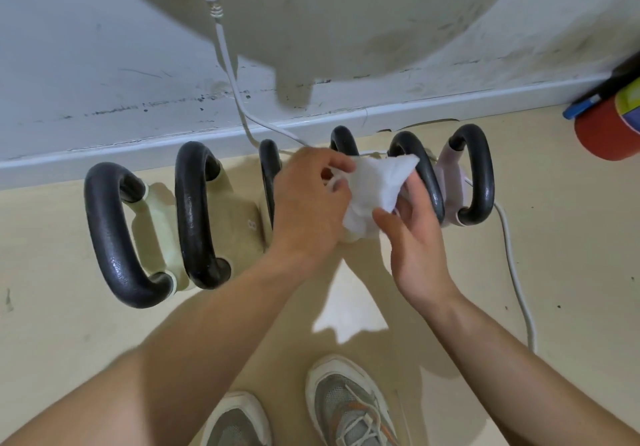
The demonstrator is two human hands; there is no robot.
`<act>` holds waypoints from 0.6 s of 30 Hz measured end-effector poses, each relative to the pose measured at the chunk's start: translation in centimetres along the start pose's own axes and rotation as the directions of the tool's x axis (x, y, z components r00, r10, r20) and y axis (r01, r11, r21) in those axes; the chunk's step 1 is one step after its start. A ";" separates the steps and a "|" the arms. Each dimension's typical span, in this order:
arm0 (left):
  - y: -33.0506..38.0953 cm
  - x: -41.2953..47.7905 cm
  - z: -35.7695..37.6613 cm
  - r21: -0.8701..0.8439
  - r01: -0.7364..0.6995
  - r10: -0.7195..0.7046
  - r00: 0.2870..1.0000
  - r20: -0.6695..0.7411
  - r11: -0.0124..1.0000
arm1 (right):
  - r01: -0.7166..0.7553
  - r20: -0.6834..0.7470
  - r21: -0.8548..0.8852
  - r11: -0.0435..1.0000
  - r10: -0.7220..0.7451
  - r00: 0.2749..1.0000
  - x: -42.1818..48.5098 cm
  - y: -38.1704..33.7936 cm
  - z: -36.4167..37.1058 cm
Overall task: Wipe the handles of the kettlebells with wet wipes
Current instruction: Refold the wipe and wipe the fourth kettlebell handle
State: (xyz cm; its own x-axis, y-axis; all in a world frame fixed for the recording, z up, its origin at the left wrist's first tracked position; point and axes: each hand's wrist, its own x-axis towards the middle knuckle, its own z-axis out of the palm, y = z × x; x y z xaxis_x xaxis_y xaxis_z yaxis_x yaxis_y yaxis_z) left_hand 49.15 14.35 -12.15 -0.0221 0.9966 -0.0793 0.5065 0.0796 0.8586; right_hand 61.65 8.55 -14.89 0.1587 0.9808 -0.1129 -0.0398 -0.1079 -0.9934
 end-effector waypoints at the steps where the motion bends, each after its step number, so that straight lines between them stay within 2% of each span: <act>1: 0.1 0.7 -0.1 0.025 -0.016 0.017 0.999 -0.038 1.000 | -0.016 -0.018 -0.041 0.999 0.015 1.000 0.7 -0.3 -0.3; 3: 0.0 2.2 0.0 0.084 -0.039 0.048 0.993 -0.106 0.996 | -0.090 -0.064 -0.269 0.959 0.076 0.995 1.8 -0.7 -0.8; 5: -0.2 3.0 0.4 0.177 -0.054 0.072 0.993 -0.097 0.983 | -0.162 -0.120 -0.460 0.873 0.119 0.986 1.8 -0.6 -0.9; 6: -0.5 3.1 0.7 0.236 -0.062 0.079 0.995 -0.063 0.970 | -0.162 -0.147 -0.512 0.843 0.100 0.984 1.4 -0.7 -0.7; 8: -0.9 3.3 1.0 0.316 -0.091 0.091 0.996 0.016 0.944 | -0.040 -0.101 -0.568 0.822 -0.021 0.995 0.4 -0.8 0.0; 9: -1.1 3.3 1.0 0.343 -0.102 0.093 0.995 0.041 0.934 | 0.021 -0.015 -0.569 0.822 -0.036 0.999 0.2 -0.7 0.3; 11: -1.5 3.1 0.8 0.412 -0.163 0.153 0.987 0.056 0.896 | 0.014 0.157 -0.536 0.844 0.083 0.984 0.5 -0.4 0.6; 12: -1.9 3.1 0.7 0.463 -0.222 0.223 0.973 0.054 0.858 | 0.004 0.207 -0.533 0.846 0.125 0.970 0.9 0.0 0.5; 14: -2.4 3.2 0.3 0.537 -0.357 0.372 0.924 0.084 0.765 | 0.057 0.256 -0.523 0.850 0.093 0.962 2.0 0.1 0.6; 16: -2.3 3.5 0.0 0.436 -0.418 0.371 0.908 0.193 0.797 | 0.102 0.284 -0.435 0.894 0.029 0.958 3.5 0.2 0.8; 18: -1.7 4.0 -0.1 0.290 -0.363 0.288 0.919 0.271 0.885 | 0.091 0.286 -0.332 0.939 0.008 0.958 5.3 0.4 0.9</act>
State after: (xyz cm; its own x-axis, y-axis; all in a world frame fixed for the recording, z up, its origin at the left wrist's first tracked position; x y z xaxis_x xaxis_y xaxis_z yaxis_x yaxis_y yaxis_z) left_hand 48.12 18.20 -13.89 0.3591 0.9326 0.0372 0.7064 -0.2976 0.6422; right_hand 61.62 13.82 -15.87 -0.1303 0.9854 -0.1095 0.3044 -0.0654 -0.9503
